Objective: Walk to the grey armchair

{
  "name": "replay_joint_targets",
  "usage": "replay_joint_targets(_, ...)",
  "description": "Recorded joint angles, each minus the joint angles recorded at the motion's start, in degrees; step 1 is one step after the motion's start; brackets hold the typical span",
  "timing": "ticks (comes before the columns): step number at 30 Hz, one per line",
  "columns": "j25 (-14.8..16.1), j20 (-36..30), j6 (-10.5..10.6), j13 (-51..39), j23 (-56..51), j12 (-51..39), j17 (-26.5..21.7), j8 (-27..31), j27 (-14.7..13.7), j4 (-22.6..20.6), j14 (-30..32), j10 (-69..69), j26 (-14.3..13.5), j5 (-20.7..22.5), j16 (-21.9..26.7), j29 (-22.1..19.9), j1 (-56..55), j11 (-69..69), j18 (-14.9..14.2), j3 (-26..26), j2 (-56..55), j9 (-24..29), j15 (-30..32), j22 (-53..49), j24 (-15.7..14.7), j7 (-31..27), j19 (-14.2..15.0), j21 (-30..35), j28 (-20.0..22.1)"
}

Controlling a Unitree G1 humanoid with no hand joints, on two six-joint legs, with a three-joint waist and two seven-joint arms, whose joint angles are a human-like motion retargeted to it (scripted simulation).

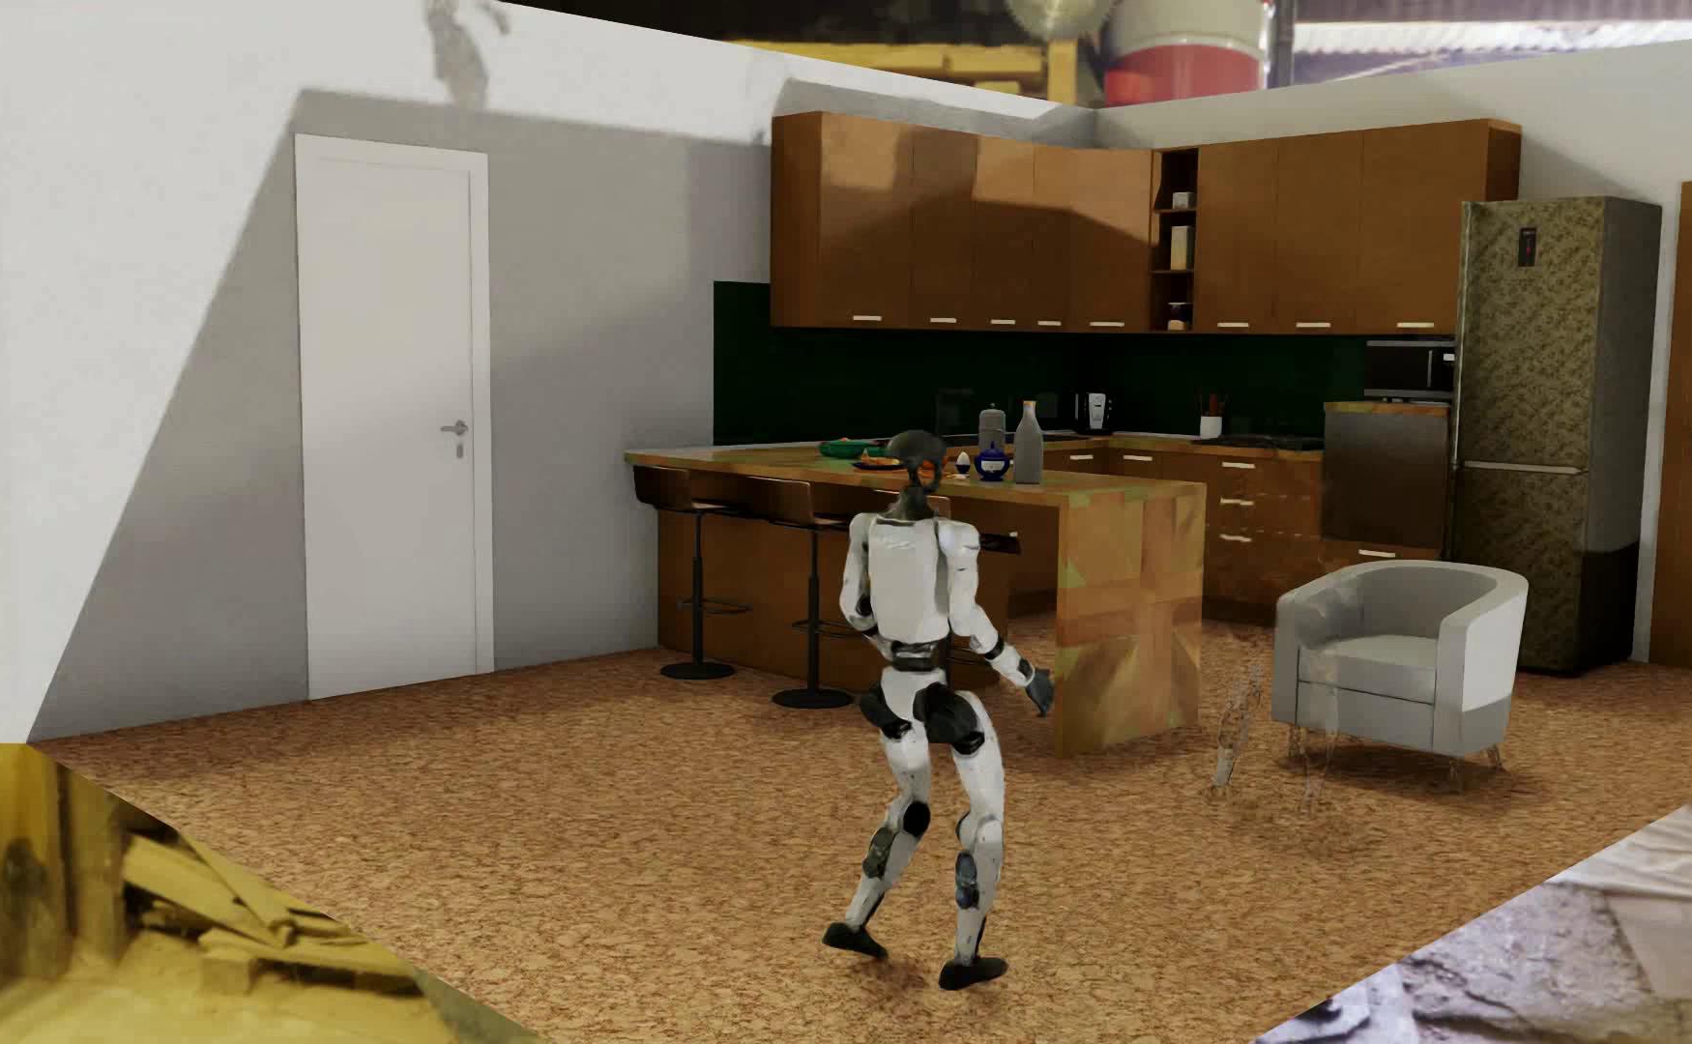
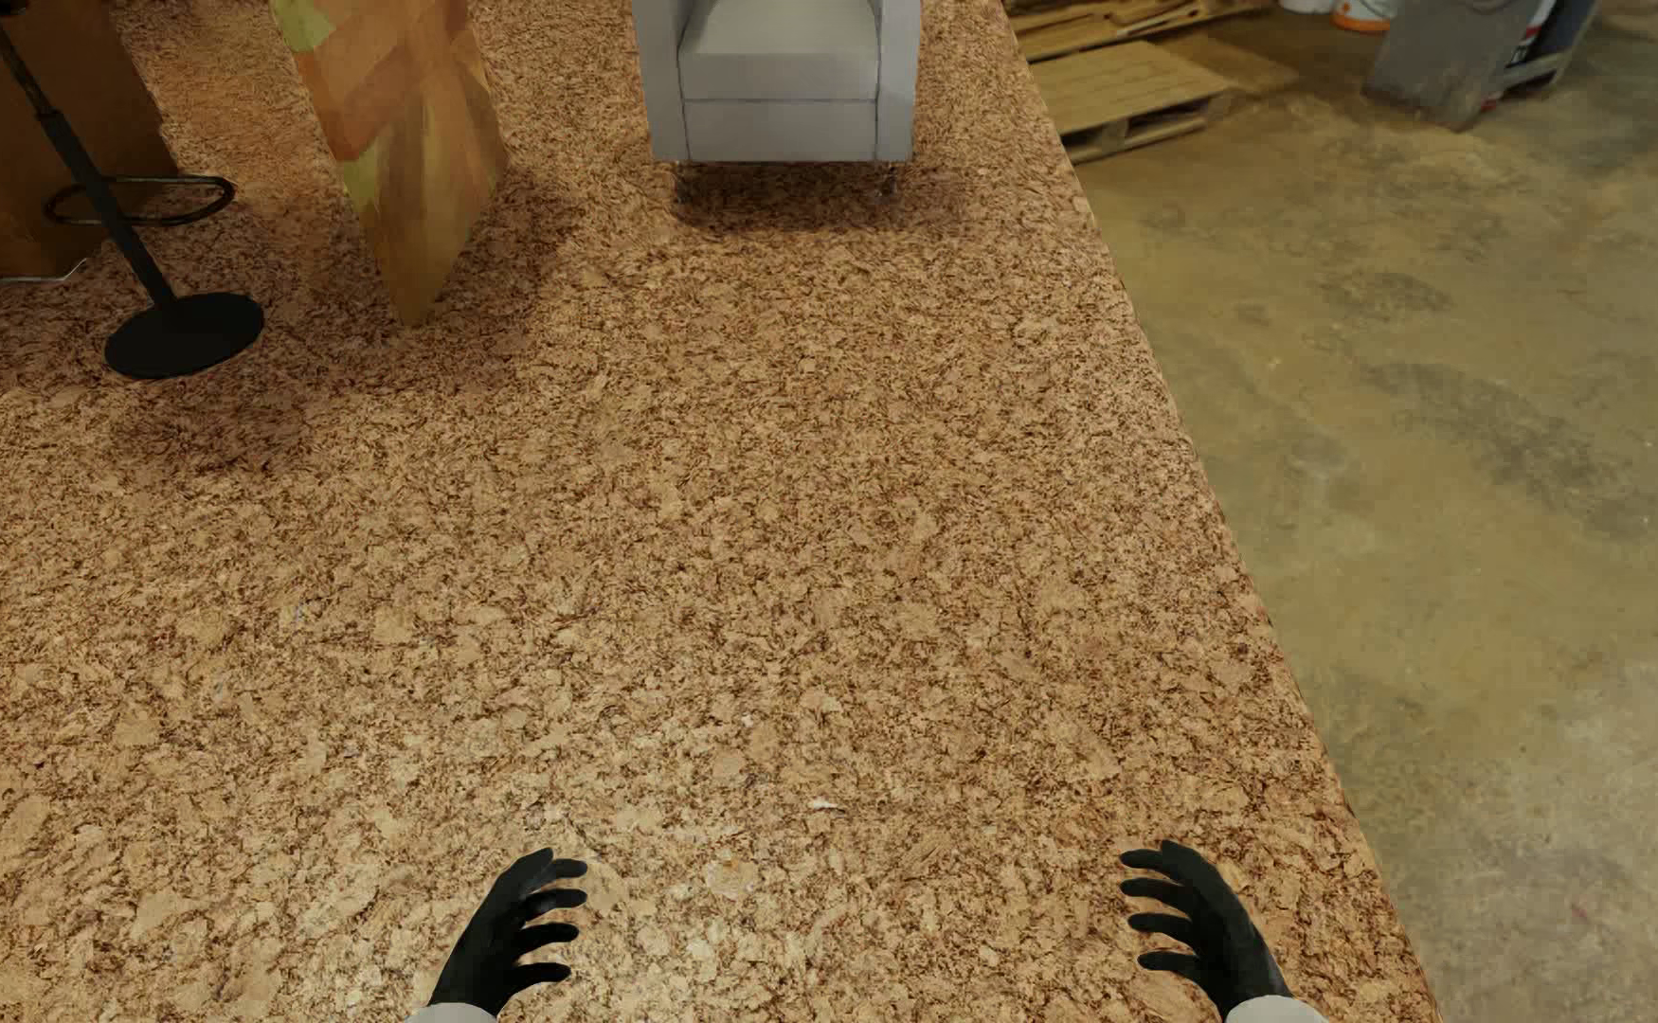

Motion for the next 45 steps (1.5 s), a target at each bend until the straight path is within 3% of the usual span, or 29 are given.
replay_joint_targets(1,0.6,-0.3,-0.1,1.3,1.6,1.6,-1.2,0.1,-0.9,1.1,-5.0,-2.9,0.1,0.1,-0.8,0.1,-1.2,1.2,1.1,0.4,0.6,0.0,-1.4,2.5,0.9,0.5,-0.3,-0.9,-1.1)
replay_joint_targets(2,1.6,-0.1,-0.2,1.4,0.2,3.4,-1.0,-0.2,-0.2,3.1,-13.2,-11.5,1.2,0.0,-0.7,-0.3,-3.0,4.5,7.5,0.1,-0.1,0.7,-3.7,3.7,2.2,-0.6,0.0,-0.4,-2.5)
replay_joint_targets(3,2.1,1.2,-0.8,1.3,0.2,4.1,-0.4,0.0,1.1,4.7,-9.8,-12.0,3.0,-0.4,-0.7,-1.3,-2.9,7.5,-6.3,0.7,-0.7,1.0,-7.0,5.8,3.1,0.2,0.6,1.4,-4.0)
replay_joint_targets(4,2.0,0.3,-1.4,1.1,0.3,3.8,0.6,0.1,3.0,4.5,-7.9,-12.0,5.1,-1.0,-0.5,-2.3,-2.4,9.6,-1.8,1.1,-0.8,1.3,-9.2,7.4,3.3,1.1,1.5,1.9,-4.8)
replay_joint_targets(6,0.1,-1.0,-4.5,1.5,-0.2,3.7,2.3,1.1,5.9,2.7,-10.2,-12.1,8.0,-1.9,0.0,-3.5,-0.8,13.0,-1.4,0.1,-1.0,2.0,-12.4,6.5,1.8,1.2,2.0,2.1,-4.4)
replay_joint_targets(8,-1.5,-2.1,-6.9,3.3,0.2,2.0,3.3,1.0,5.2,2.0,-12.9,-12.2,6.6,-2.8,0.3,-3.0,1.3,15.2,-1.7,-2.1,-2.7,2.6,-13.9,5.6,-2.0,1.5,1.0,-0.7,-1.1)
replay_joint_targets(11,-0.1,-3.1,-6.0,6.6,2.5,-3.0,-0.3,0.8,4.0,1.3,-11.0,-1.4,0.5,-3.1,-3.2,-2.9,-0.4,16.7,-1.4,-2.1,0.7,5.5,-18.9,2.8,-6.3,0.1,0.7,-2.6,3.4)
replay_joint_targets(13,2.6,-3.6,-2.2,5.1,2.7,-1.7,-1.7,1.3,3.9,1.5,-0.9,7.7,-0.6,-2.3,-3.0,-5.0,-7.0,11.2,7.7,-0.2,5.4,6.0,-18.7,4.7,-7.3,-0.2,0.9,-3.2,2.6)
replay_joint_targets(15,3.2,-1.9,2.1,1.0,-0.1,1.9,-0.1,0.0,3.4,4.3,-4.6,-2.5,2.3,-2.5,-1.0,-5.6,-11.8,22.1,11.3,2.4,2.9,6.9,-14.8,1.9,-4.5,2.0,2.6,-1.0,0.1)
replay_joint_targets(16,2.2,-2.0,3.2,-3.0,0.8,3.9,1.6,0.3,4.5,5.3,-6.5,-7.0,3.0,-2.5,1.1,-4.9,-9.6,34.4,-2.6,2.3,-2.2,7.3,-6.3,6.2,-2.1,1.5,3.8,0.7,-0.1)
replay_joint_targets(17,1.1,-3.2,3.0,-3.8,1.0,4.6,3.2,0.9,5.3,4.7,-8.2,-7.0,4.5,-3.0,2.6,-3.6,-7.9,39.5,-2.4,2.0,-6.5,6.6,-1.2,9.4,-0.6,1.8,5.0,0.6,0.5)
replay_joint_targets(19,0.0,-2.7,-0.1,-0.3,1.1,3.7,3.2,2.2,4.2,3.1,-10.1,-8.9,7.9,-3.9,-0.9,-0.6,-2.9,26.2,-2.7,0.1,-11.4,6.4,-9.5,4.2,-1.1,2.2,6.7,0.0,3.9)
replay_joint_targets(20,-0.3,-1.2,-1.7,-0.5,2.9,2.6,1.3,2.6,3.1,2.2,-10.2,-3.4,8.0,-4.6,-4.2,0.8,-3.4,18.4,-1.5,-1.6,-12.8,6.9,-4.6,0.6,-1.8,1.7,6.4,-0.3,5.2)
replay_joint_targets(21,-0.5,-3.7,-1.5,0.0,3.6,1.6,-1.6,2.3,2.1,2.1,-4.3,5.5,6.4,-3.9,-4.0,1.2,-7.0,18.7,0.5,-0.3,-11.2,6.5,-6.1,1.7,-2.4,0.5,0.6,-1.5,4.7)
replay_joint_targets(22,-0.4,-4.1,-0.8,0.7,3.4,2.0,-3.6,2.0,1.1,2.1,0.8,10.5,4.9,-3.6,-3.5,0.6,-10.6,17.8,4.6,0.5,-9.5,5.2,-7.0,2.5,-3.3,-0.2,0.9,-2.0,3.0)
replay_joint_targets(23,0.1,-3.8,0.0,1.9,4.0,3.0,-4.6,2.0,-0.4,1.9,-0.7,10.0,4.1,-3.7,-2.8,-0.8,-13.0,15.8,6.8,1.6,-7.6,3.5,-7.5,2.9,-4.2,0.4,1.0,-2.2,0.4)
replay_joint_targets(25,1.9,-0.4,2.4,-0.6,0.4,3.0,-2.4,0.7,1.5,3.4,-8.6,1.9,6.1,-3.9,-2.4,-3.8,-14.0,12.0,3.4,3.0,-2.5,2.1,-8.4,1.2,-5.2,0.5,1.8,-0.1,-3.5)
replay_joint_targets(26,2.4,0.7,3.6,-1.8,-1.8,3.7,-0.9,0.5,3.3,4.7,-10.5,-8.3,7.0,-3.5,-1.0,-4.5,-13.0,11.4,3.7,3.4,-1.1,0.9,-9.8,1.1,-5.2,-0.4,2.2,1.3,-4.4)
replay_joint_targets(27,2.4,0.8,2.7,-3.3,-1.4,3.3,1.4,1.2,4.3,4.9,0.5,-12.4,6.6,-4.1,1.3,-4.7,-10.1,15.7,-5.8,3.8,-1.5,0.9,-11.6,5.0,-4.8,0.2,2.6,1.4,-4.1)
replay_joint_targets(28,1.9,0.5,1.2,-3.8,-0.5,3.0,3.2,2.1,4.5,3.9,0.0,-12.2,6.4,-4.5,2.7,-4.3,-9.1,21.1,-3.3,3.1,-3.0,1.5,-10.8,6.2,-4.0,0.1,2.8,1.7,-2.9)
replay_joint_targets(31,-0.1,-0.6,-3.1,3.8,1.2,3.8,2.5,2.7,4.4,3.3,-4.1,-11.6,2.7,-5.5,-1.9,-0.9,-6.3,14.8,-3.4,1.8,0.1,2.7,-14.6,4.8,-2.7,0.5,3.7,0.6,1.8)
replay_joint_targets(34,1.4,-1.3,-3.8,4.6,-0.7,0.7,0.3,1.3,11.0,4.3,-7.7,-11.8,-1.6,-4.6,-1.5,-0.8,-3.5,11.1,-3.8,1.4,4.8,4.5,-16.4,4.9,-2.9,-0.4,3.3,0.8,-0.3)
replay_joint_targets(35,2.1,-2.1,-3.3,1.9,-0.8,0.7,0.0,1.2,11.4,4.8,-9.0,-11.6,-2.4,-4.1,-1.1,-1.7,-2.3,12.5,-3.9,1.8,5.3,5.6,-16.0,4.9,-3.1,-0.6,3.6,1.4,-1.0)
replay_joint_targets(37,3.3,-3.0,-3.5,-1.8,-2.2,4.8,3.0,2.1,8.9,4.6,-9.5,-14.7,-2.9,-4.0,0.0,-3.2,1.2,26.8,-4.0,1.8,-1.4,6.6,-5.8,5.0,-3.2,-1.0,5.3,0.0,-0.2)
replay_joint_targets(40,3.3,-1.4,-4.1,1.3,1.0,4.0,0.1,3.5,1.7,3.9,-13.1,-10.2,1.0,-5.2,-2.3,-1.9,2.9,14.4,-3.2,0.1,-8.5,5.8,-8.0,2.0,-4.6,-1.0,7.2,-2.5,5.2)
replay_joint_targets(41,2.5,-3.8,-3.2,1.8,1.9,1.0,-2.2,3.6,1.3,4.3,-10.1,1.4,2.3,-4.4,-1.9,-1.4,-1.4,16.2,0.2,0.2,-8.4,6.3,-8.0,1.7,-4.7,-1.3,3.1,-2.1,6.4)
replay_joint_targets(43,1.0,-2.8,-1.0,2.9,3.2,-0.6,-2.8,3.3,1.4,3.9,6.7,14.8,4.9,-4.3,-1.4,-3.1,-9.8,14.9,7.3,0.7,-5.0,5.0,-10.0,2.1,-3.4,-1.6,3.8,-2.6,4.4)
replay_joint_targets(44,0.9,-0.6,1.1,2.7,3.5,1.0,-2.6,3.2,1.9,3.7,3.1,13.2,6.3,-4.0,-3.0,-4.7,-11.6,12.1,8.0,1.7,-2.5,3.5,-10.1,2.6,-2.1,-1.1,4.1,-1.6,1.8)
replay_joint_targets(45,1.1,-0.3,2.8,1.7,0.8,2.9,-0.8,2.7,3.7,3.7,-3.5,6.4,7.9,-4.1,-2.5,-5.7,-12.5,11.5,5.6,1.9,-0.7,2.8,-11.1,0.9,-0.2,-0.3,4.6,-0.6,-0.6)
